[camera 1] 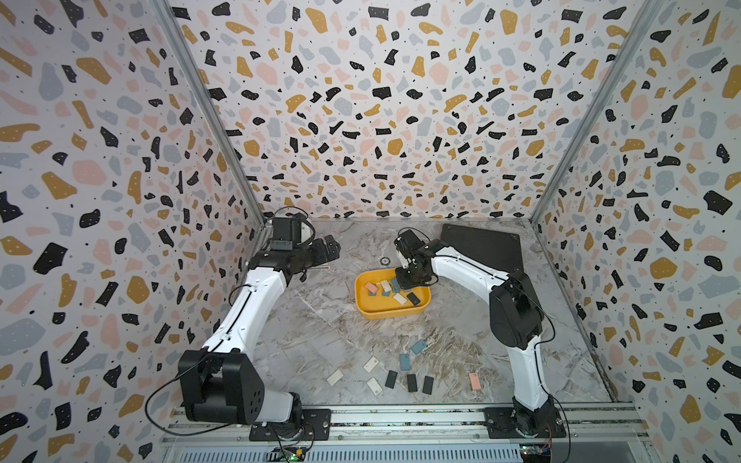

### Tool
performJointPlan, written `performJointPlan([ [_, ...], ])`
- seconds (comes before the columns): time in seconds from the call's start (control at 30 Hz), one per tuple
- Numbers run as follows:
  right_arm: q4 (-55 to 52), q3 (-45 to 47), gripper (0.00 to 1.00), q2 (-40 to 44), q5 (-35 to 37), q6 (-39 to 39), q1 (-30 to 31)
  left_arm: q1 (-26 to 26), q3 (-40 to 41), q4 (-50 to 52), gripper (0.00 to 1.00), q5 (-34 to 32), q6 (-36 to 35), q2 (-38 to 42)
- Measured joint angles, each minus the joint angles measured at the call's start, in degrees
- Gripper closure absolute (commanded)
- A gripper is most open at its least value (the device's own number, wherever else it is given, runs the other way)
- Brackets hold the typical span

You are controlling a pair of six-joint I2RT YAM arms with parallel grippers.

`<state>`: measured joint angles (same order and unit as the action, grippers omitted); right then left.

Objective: Put the eraser in the storage box
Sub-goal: Place the eraser in the storage box.

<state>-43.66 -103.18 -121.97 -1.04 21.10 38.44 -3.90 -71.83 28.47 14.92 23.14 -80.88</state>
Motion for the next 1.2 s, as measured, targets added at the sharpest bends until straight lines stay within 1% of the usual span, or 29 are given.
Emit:
performJointPlan([
  [0.17, 0.2, -3.1, 0.8, -2.5, -0.3, -0.4, -1.7, 0.0, -0.3, 0.4, 0.0, 0.0, -0.2, -0.7],
  [0.33, 0.4, -4.0, 0.8, -4.4, -0.8, -0.5, -2.8, 0.0, -0.4, 0.8, 0.0, 0.1, -0.2, -1.4],
  [0.7, 0.9, -6.0, 0.78, -8.5, -1.8, -0.2, -2.7, 0.0, -0.4, 1.1, 0.0, 0.2, -0.5, -1.8],
  [0.77, 1.0, -6.0, 0.74, -8.5, -2.1, 0.0, -2.7, 0.0, -0.4, 1.1, 0.0, 0.2, -0.6, -1.8],
  [0.87, 1.0, -6.0, 0.64, -8.5, -2.5, 0.5, -2.8, 0.0, -0.4, 1.1, 0.0, 0.2, -0.7, -1.8],
  [0.93, 1.3, -6.0, 0.59, -8.5, -2.7, 0.7, -2.7, 0.0, -0.4, 1.1, 0.01, 0.3, -0.7, -1.8],
  [1.2, 2.4, -5.3, 0.5, -7.7, -2.8, 0.9, -2.6, 0.0, -0.4, 1.1, 0.0, 0.6, -0.7, -1.8],
])
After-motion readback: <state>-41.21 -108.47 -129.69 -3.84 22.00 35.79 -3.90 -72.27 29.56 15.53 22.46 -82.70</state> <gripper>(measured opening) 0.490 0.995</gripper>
